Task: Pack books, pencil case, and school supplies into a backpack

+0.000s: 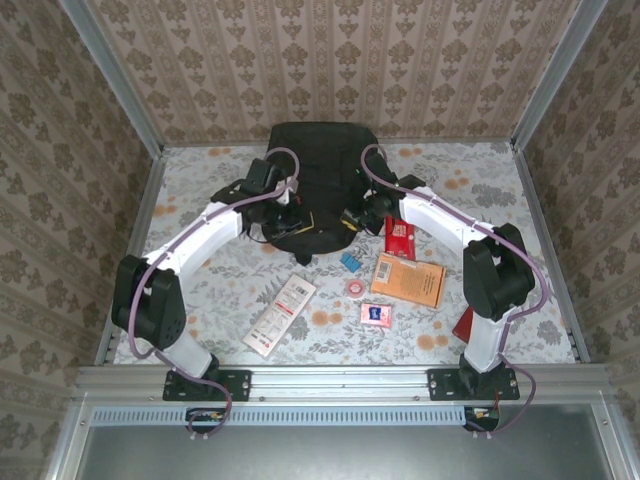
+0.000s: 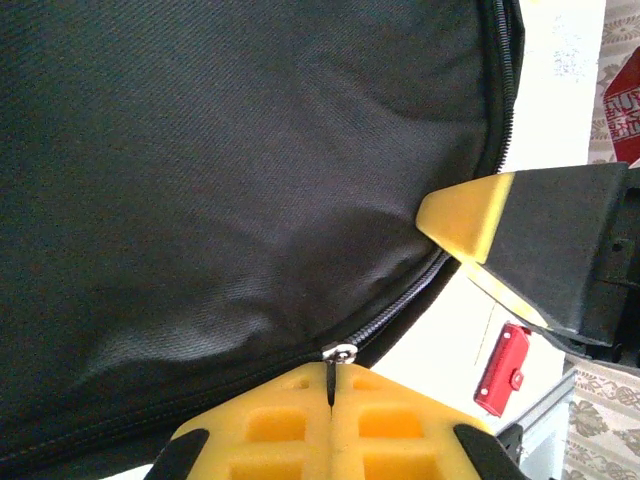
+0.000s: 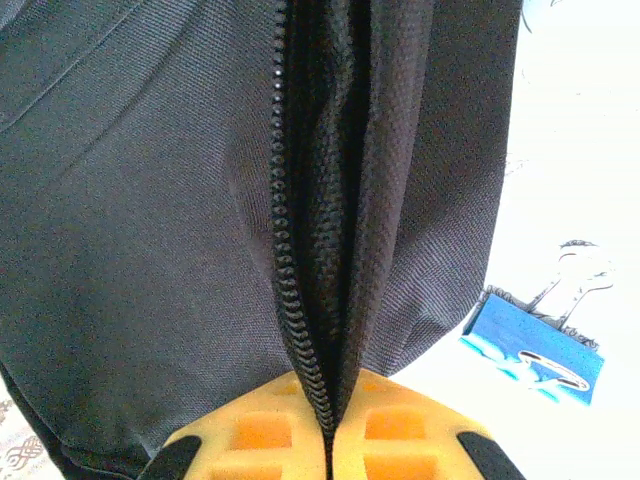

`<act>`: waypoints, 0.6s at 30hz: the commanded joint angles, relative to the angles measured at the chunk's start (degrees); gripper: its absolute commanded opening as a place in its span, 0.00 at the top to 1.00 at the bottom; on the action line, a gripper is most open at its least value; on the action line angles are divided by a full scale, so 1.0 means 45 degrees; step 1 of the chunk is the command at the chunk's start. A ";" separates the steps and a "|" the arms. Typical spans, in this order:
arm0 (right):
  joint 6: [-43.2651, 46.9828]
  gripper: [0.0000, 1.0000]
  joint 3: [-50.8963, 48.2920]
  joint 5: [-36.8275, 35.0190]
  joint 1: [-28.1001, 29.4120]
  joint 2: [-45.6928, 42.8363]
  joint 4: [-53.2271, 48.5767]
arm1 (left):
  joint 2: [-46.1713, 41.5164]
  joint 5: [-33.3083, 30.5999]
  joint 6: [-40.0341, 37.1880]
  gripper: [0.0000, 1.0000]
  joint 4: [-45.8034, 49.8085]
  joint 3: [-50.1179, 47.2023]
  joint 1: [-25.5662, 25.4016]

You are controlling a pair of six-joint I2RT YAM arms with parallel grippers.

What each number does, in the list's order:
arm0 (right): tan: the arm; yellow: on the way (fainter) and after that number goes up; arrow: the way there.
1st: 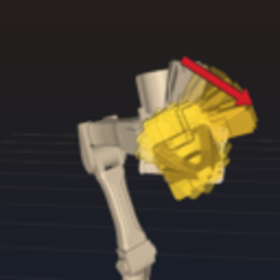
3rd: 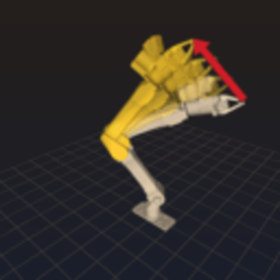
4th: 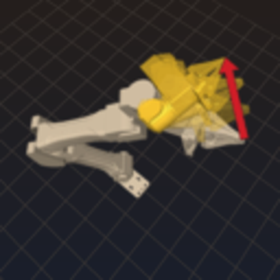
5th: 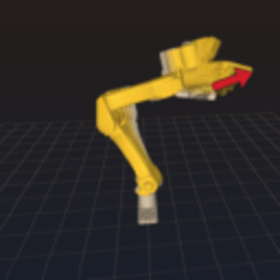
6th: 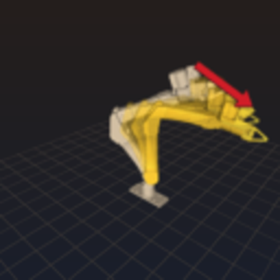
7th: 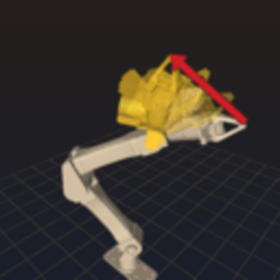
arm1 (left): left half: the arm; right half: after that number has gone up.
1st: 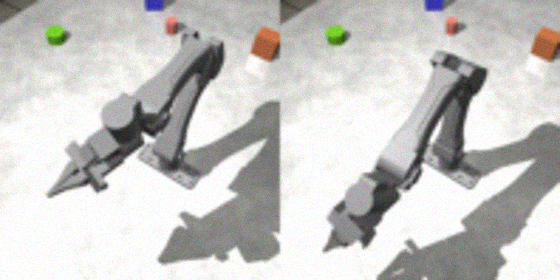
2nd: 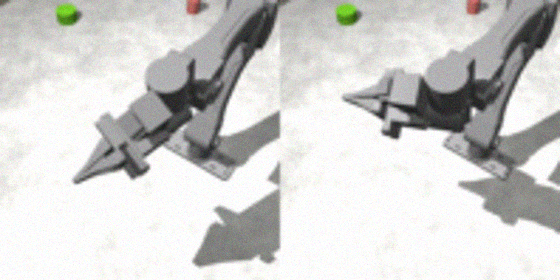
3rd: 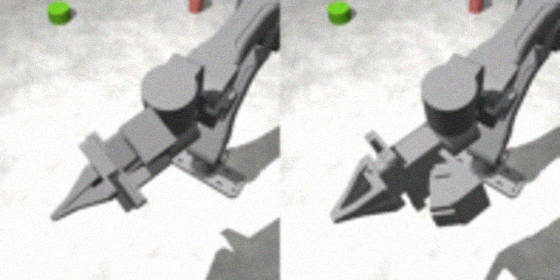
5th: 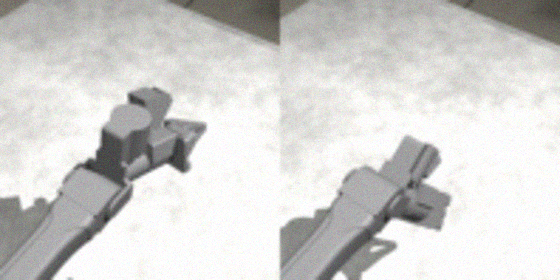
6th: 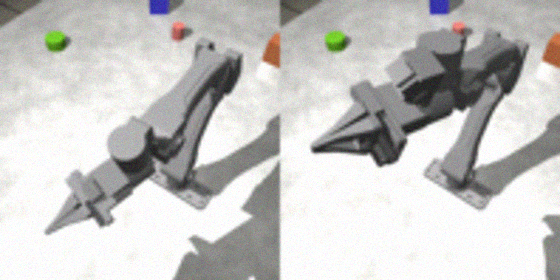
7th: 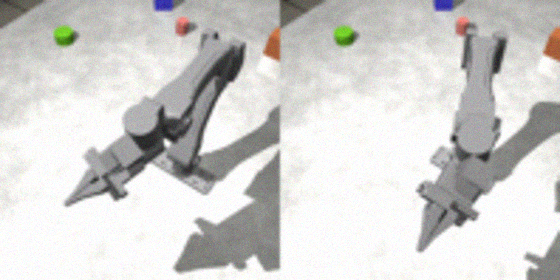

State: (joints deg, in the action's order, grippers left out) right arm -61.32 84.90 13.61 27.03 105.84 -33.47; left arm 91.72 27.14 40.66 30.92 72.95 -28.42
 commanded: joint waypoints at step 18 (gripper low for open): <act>0.2719 1.00 0.0971 -0.1582 -0.0478 0.0523 -0.1505 | -0.1369 0.0111 -0.1346 1.00 0.0941 -0.1042 0.2915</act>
State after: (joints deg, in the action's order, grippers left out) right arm -53.43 87.02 10.85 25.65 106.76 -37.15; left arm 87.64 28.23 37.19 33.93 68.79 -16.95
